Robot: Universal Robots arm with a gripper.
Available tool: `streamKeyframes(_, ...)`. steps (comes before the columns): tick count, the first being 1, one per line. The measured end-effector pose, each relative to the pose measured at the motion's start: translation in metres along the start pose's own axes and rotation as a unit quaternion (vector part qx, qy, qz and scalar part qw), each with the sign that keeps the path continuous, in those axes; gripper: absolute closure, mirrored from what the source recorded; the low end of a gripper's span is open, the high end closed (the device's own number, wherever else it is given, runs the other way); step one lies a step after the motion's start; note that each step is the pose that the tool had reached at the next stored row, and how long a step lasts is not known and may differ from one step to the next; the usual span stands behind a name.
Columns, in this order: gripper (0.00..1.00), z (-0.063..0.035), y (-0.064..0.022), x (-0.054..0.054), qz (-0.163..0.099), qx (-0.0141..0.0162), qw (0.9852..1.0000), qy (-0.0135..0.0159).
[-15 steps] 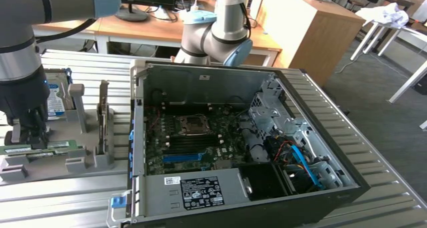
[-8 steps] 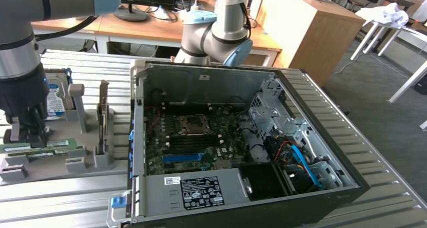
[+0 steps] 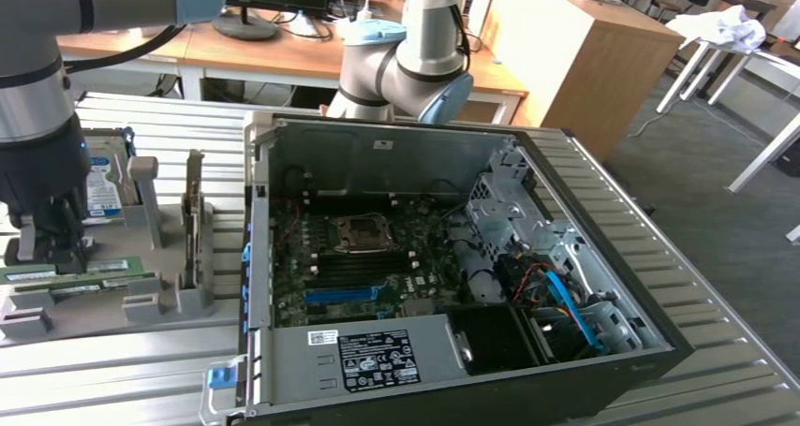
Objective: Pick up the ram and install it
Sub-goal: 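Pick up the ram and move it above insertion slot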
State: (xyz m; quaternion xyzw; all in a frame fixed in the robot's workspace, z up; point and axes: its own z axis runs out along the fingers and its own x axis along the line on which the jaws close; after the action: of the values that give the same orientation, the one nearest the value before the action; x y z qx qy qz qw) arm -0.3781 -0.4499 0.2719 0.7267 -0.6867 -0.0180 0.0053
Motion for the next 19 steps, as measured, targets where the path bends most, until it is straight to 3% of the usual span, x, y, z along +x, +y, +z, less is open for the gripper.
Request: streamKeyframes(19, 0.87, -0.0064, 0.0002, -0.0001, 0.0, -0.0001, 1.0, 0.0)
